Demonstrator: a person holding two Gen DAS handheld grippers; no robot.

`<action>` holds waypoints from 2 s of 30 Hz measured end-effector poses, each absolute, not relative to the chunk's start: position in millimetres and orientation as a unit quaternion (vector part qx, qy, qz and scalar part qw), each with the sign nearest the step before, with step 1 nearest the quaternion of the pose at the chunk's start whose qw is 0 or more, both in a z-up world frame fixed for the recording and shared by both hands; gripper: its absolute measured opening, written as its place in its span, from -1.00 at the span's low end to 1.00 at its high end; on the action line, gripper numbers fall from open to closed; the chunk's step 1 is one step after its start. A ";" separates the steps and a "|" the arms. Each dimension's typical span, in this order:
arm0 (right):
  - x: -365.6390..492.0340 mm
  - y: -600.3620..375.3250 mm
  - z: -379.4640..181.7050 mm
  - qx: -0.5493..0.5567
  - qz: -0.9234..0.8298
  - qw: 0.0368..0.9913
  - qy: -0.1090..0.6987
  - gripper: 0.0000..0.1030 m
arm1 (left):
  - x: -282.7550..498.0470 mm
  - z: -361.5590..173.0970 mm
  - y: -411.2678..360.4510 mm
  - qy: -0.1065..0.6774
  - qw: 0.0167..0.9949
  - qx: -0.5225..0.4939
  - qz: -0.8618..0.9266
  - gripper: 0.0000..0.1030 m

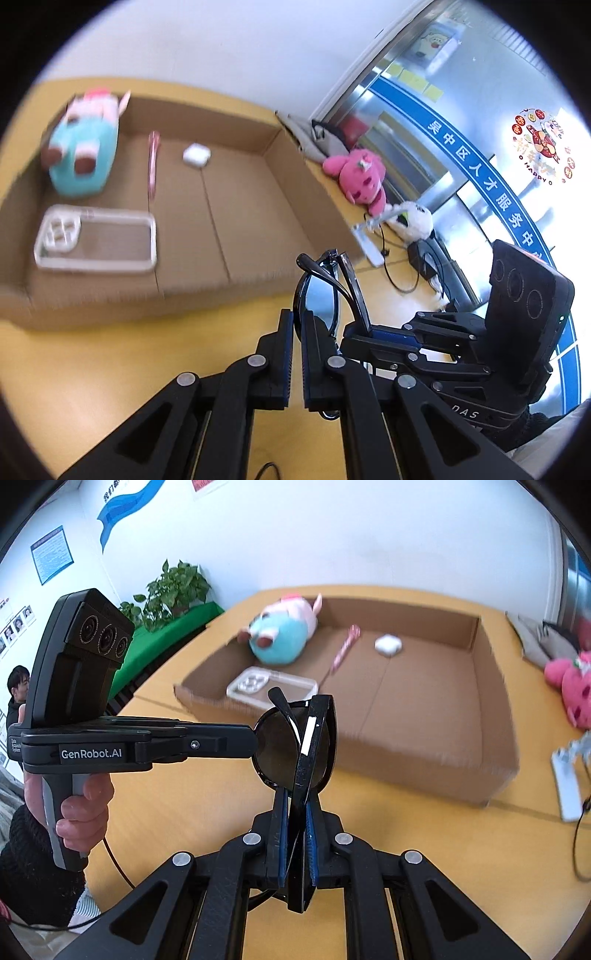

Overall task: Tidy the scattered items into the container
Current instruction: 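Carry the folded sunglasses with both grippers over the box, then lower the sunglasses into the box and open both grippers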

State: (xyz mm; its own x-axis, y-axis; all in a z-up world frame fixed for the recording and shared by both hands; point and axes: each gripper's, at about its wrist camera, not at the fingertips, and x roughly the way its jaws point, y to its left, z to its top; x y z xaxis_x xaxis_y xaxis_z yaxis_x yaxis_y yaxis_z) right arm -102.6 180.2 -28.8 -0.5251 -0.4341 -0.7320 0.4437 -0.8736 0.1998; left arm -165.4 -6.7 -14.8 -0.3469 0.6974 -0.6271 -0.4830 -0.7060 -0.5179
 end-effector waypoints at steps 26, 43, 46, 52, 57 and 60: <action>-303.8 195.4 1.4 0.442 -0.867 0.230 -0.003 -0.82 | -368.3 -16.5 61.3 -0.102 0.393 -0.456 0.792 -1.00; -334.3 206.0 -60.9 0.518 -0.808 0.257 -0.110 -0.82 | -372.1 -63.0 58.2 -0.069 0.298 -0.548 0.778 -1.00; -340.5 208.4 -74.8 0.532 -0.800 0.249 -0.122 -0.82 | -373.0 -71.4 56.7 -0.069 0.286 -0.560 0.774 -1.00; -352.8 212.8 -97.7 0.554 -0.785 0.238 -0.142 -0.82 | -373.8 -81.2 53.2 -0.072 0.278 -0.571 0.769 -1.00; -355.1 217.7 -104.0 0.562 -0.783 0.226 -0.141 -0.80 | -369.7 -80.6 47.2 -0.090 0.281 -0.565 0.770 -0.99; -355.3 219.7 -109.4 0.567 -0.782 0.218 -0.135 -0.74 | -366.8 -78.0 44.9 -0.096 0.281 -0.558 0.775 -0.80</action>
